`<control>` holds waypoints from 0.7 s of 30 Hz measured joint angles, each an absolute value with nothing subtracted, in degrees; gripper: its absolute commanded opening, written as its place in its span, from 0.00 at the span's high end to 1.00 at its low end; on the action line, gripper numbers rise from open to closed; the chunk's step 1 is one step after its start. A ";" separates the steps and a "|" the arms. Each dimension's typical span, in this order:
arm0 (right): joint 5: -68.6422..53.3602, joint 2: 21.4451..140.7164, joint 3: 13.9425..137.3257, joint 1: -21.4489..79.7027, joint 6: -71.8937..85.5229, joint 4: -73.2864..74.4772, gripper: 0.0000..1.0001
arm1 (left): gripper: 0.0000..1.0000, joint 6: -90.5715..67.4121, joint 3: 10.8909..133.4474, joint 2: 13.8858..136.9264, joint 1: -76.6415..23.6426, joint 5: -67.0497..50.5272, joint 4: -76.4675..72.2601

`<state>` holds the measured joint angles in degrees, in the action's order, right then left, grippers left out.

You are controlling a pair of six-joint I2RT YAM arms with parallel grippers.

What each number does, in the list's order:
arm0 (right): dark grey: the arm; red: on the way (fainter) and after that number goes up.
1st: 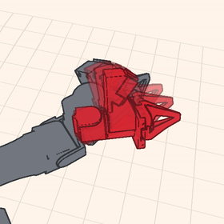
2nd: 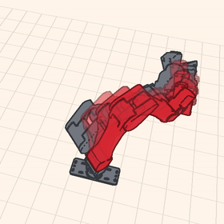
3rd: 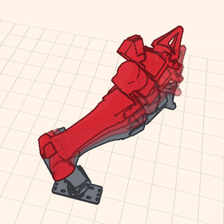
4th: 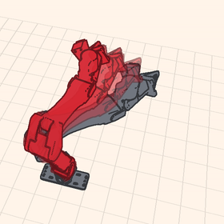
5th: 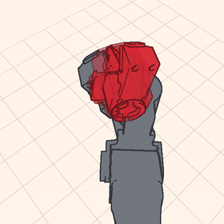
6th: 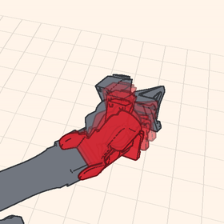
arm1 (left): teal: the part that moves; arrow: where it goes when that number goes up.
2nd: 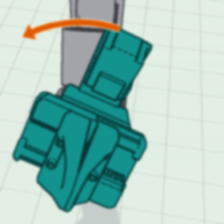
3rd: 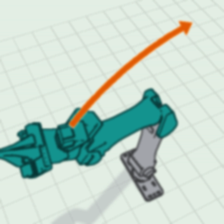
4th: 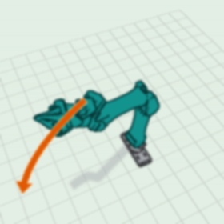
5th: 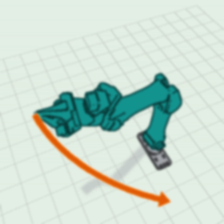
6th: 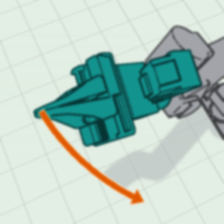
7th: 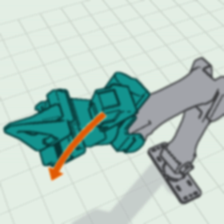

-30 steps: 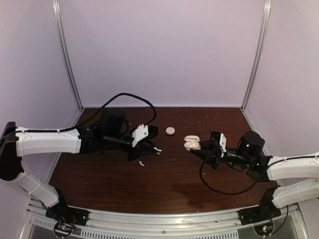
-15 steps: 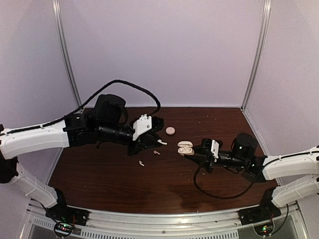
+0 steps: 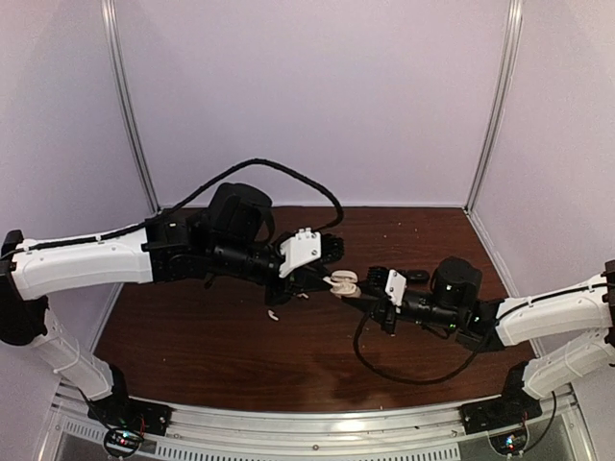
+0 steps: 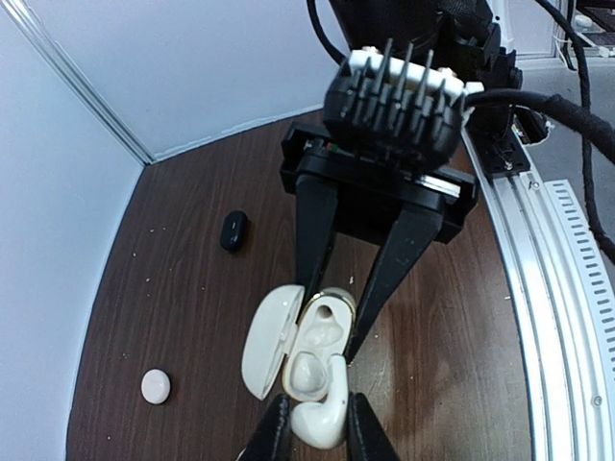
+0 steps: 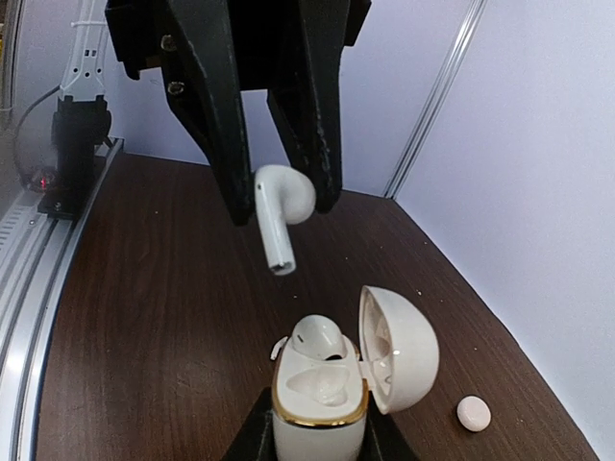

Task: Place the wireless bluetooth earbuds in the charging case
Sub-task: Insert the right earbud into the right side groove of the charging case.

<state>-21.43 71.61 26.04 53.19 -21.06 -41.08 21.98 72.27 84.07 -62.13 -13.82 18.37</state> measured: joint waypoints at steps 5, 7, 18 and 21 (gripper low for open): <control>-18.92 72.03 26.72 54.37 -21.06 -40.03 1.00 | 0.87 21.78 73.17 85.80 -62.59 -12.75 18.59; -18.11 72.03 26.76 54.70 -21.06 -39.99 1.00 | 0.87 21.67 73.58 86.50 -62.63 -12.47 18.76; -15.31 72.01 26.83 55.77 -21.12 -39.20 1.00 | 0.87 21.15 76.36 89.25 -63.11 -10.87 19.86; -14.81 71.96 26.89 56.03 -21.21 -38.98 1.00 | 0.87 21.10 76.73 89.73 -63.22 -10.68 19.86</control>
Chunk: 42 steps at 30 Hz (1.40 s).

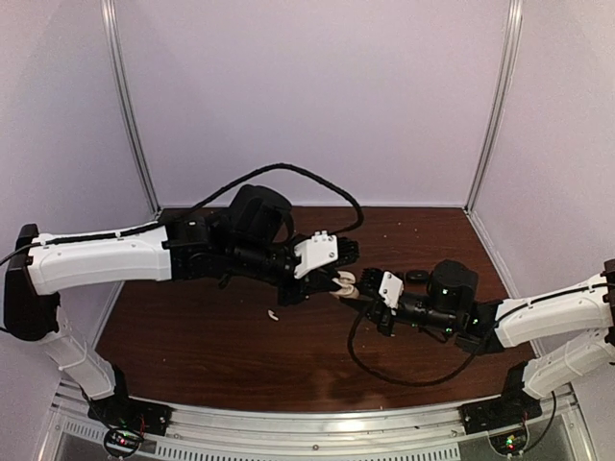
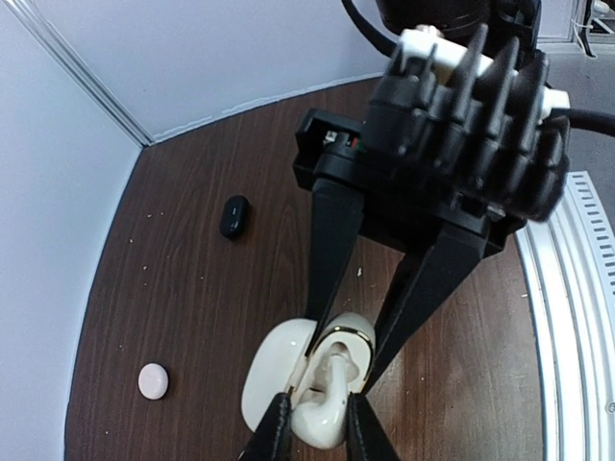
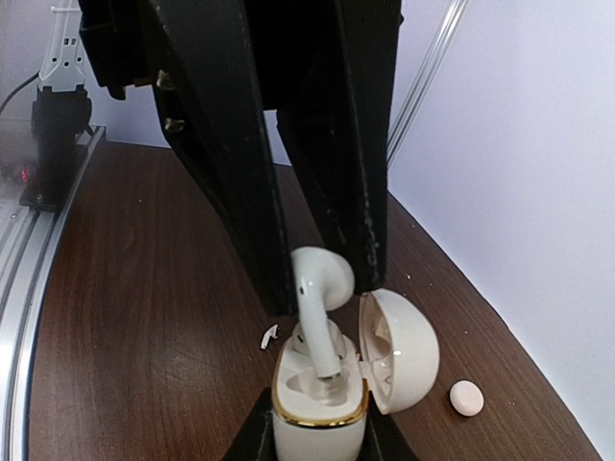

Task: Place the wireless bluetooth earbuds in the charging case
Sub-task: Insert the right earbud into the right side groove of the charging case.

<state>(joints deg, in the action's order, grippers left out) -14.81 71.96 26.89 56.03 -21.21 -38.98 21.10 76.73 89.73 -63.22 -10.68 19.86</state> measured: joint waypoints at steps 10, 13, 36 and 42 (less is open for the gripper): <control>-13.72 71.79 27.07 56.29 -21.34 -37.82 1.00 | 0.87 21.10 77.87 91.09 -63.68 -9.80 21.23; -13.28 71.37 27.07 56.49 -21.50 -37.43 1.00 | 0.87 21.12 78.76 92.09 -64.12 -9.02 21.50; -9.93 71.70 27.92 57.47 -22.35 -32.75 1.00 | 0.86 22.20 83.46 96.14 -66.41 -2.50 26.81; -9.96 72.51 27.94 57.69 -22.24 -32.97 1.00 | 0.84 22.20 83.72 96.40 -66.72 -1.89 28.01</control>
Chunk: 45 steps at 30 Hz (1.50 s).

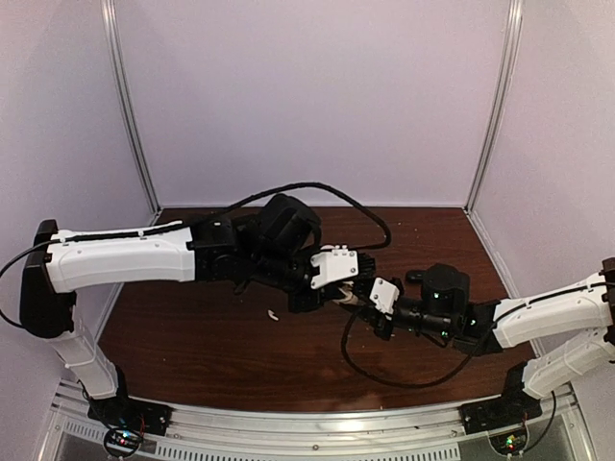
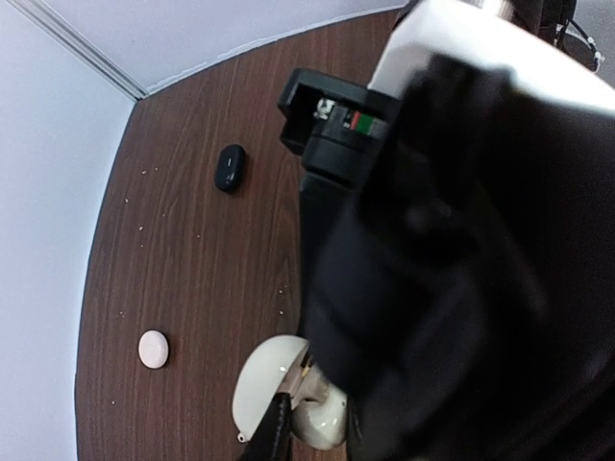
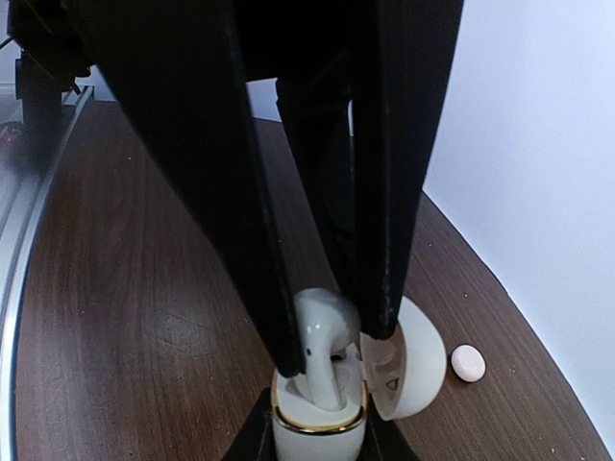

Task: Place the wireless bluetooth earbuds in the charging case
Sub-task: Insert the right earbud into the right side groove of the charging case.

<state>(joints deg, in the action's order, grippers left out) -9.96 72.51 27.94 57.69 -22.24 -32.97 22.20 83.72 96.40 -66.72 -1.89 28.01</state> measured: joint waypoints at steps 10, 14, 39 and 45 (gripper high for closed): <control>-10.59 74.76 27.94 57.91 -21.28 -34.28 1.00 | 0.83 22.15 85.34 97.84 -67.20 -0.12 31.14; -10.92 74.85 27.92 57.89 -20.67 -35.07 1.00 | 0.81 21.98 86.17 98.06 -67.35 0.30 31.92; -14.74 74.89 24.58 57.89 -17.58 -43.66 1.00 | 0.61 21.80 88.82 98.83 -69.12 1.15 34.28; -14.85 74.89 23.49 57.71 -16.16 -46.81 1.00 | 0.51 21.52 88.66 98.65 -69.38 0.86 33.82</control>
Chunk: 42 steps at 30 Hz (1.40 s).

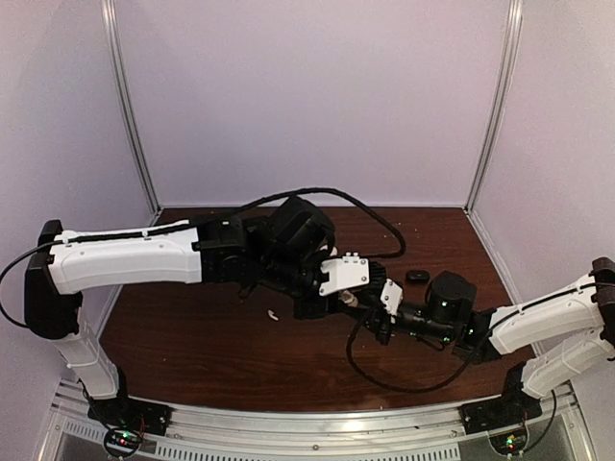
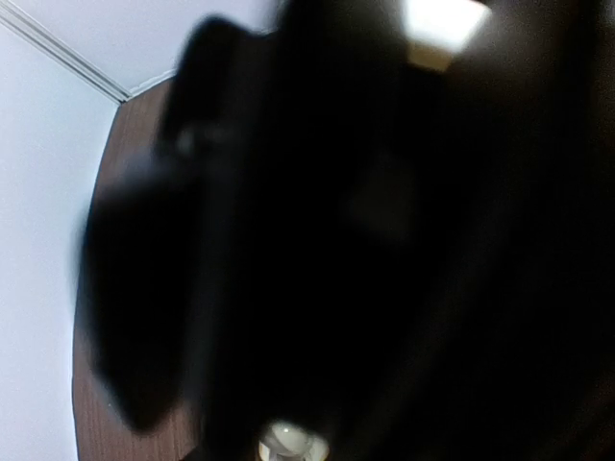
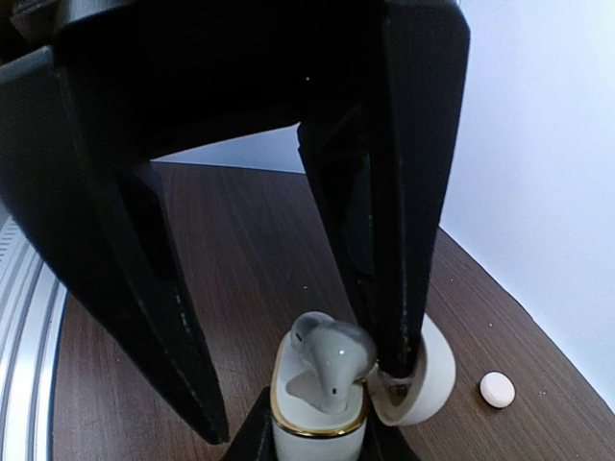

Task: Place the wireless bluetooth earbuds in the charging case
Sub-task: Insert the right earbud into the right side groove of the charging case, then close the charging case with the earbuds inside.

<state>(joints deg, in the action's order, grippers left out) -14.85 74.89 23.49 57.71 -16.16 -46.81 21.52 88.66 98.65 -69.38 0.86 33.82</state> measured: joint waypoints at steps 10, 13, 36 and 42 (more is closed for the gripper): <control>-15.94 74.83 22.96 57.45 -14.66 -52.07 1.00 | 0.46 21.30 83.70 94.08 -69.54 1.30 29.58; -16.32 74.78 22.87 57.45 -14.52 -52.82 1.00 | 0.46 21.30 81.82 91.92 -69.60 1.17 27.79; -26.72 69.63 22.09 55.46 -8.08 -52.36 1.00 | 0.02 10.41 55.18 70.74 -62.61 -10.00 -1.76; -31.27 69.10 25.04 54.83 -5.21 -48.49 1.00 | 0.02 11.57 50.76 69.08 -62.35 -18.59 -7.60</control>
